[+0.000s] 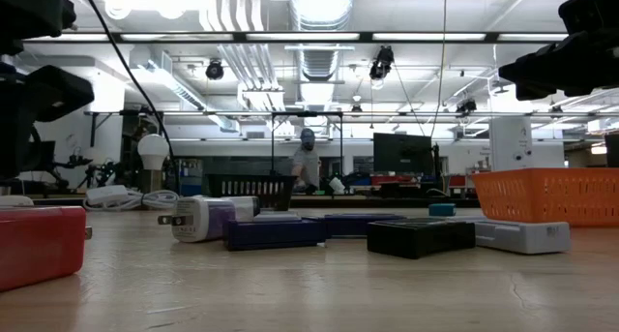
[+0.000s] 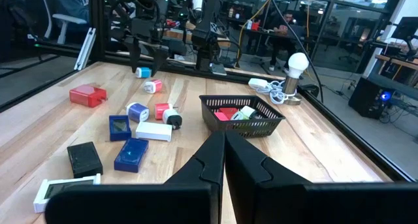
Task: Pick & Place Office items
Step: Put the left pink charger adapter in the black bin
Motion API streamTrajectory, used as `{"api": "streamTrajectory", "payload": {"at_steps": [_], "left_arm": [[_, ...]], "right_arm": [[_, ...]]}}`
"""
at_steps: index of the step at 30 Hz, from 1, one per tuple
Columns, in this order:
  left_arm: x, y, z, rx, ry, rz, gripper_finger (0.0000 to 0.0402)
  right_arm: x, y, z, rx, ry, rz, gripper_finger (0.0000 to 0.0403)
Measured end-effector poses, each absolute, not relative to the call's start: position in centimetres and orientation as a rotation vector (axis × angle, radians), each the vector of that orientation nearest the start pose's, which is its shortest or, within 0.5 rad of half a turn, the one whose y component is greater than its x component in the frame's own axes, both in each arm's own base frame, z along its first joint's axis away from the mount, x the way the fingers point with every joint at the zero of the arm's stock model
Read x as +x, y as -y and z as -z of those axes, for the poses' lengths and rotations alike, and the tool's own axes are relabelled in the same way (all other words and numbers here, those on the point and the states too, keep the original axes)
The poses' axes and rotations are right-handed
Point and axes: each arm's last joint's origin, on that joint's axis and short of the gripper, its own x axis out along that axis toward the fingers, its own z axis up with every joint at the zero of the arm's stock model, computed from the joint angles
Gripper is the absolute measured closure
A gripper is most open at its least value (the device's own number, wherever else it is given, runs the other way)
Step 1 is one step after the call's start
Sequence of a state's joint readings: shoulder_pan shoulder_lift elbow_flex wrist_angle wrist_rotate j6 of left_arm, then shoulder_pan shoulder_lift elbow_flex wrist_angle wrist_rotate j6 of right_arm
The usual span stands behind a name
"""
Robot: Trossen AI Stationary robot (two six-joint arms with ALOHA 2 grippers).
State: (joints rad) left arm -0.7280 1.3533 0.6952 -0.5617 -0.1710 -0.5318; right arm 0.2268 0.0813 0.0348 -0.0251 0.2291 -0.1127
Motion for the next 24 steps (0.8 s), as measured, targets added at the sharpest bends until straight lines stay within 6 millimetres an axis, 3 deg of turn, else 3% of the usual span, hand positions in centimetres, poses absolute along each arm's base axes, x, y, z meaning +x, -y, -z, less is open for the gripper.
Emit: {"api": "streamTrajectory", "payload": {"at_steps": [6, 24], "left_arm": [[16.9, 14.1, -16.1, 0.142, -1.186, 0.134, 0.0164], [16.7, 13.0, -14.3, 0.112, -1.171, 0.107, 0.0164]], "right_arm": [[9.9, -1.6, -16.7, -0.129, -0.07, -0.001, 0.0394], [9.9, -1.6, -16.7, -0.129, -0.07, -0.001, 0.0394]]}}
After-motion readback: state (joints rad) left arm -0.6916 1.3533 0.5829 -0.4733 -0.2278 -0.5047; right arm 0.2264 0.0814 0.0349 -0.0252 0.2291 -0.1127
